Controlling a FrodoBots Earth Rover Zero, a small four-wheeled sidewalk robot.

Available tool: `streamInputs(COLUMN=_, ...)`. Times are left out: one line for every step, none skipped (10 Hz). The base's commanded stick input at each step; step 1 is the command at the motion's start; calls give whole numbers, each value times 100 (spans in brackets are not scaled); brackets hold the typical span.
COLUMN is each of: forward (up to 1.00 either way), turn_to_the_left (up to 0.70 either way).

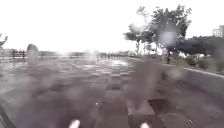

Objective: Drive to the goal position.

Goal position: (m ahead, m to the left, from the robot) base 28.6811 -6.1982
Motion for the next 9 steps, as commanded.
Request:
streamInputs(forward=70, turn_to_the_left=0)
streamInputs(forward=70, turn_to_the_left=0)
streamInputs(forward=70, turn_to_the_left=0)
streamInputs(forward=70, turn_to_the_left=0)
streamInputs(forward=70, turn_to_the_left=0)
streamInputs(forward=70, turn_to_the_left=0)
streamInputs(forward=70, turn_to_the_left=0)
streamInputs(forward=70, turn_to_the_left=0)
streamInputs(forward=70, turn_to_the_left=0)
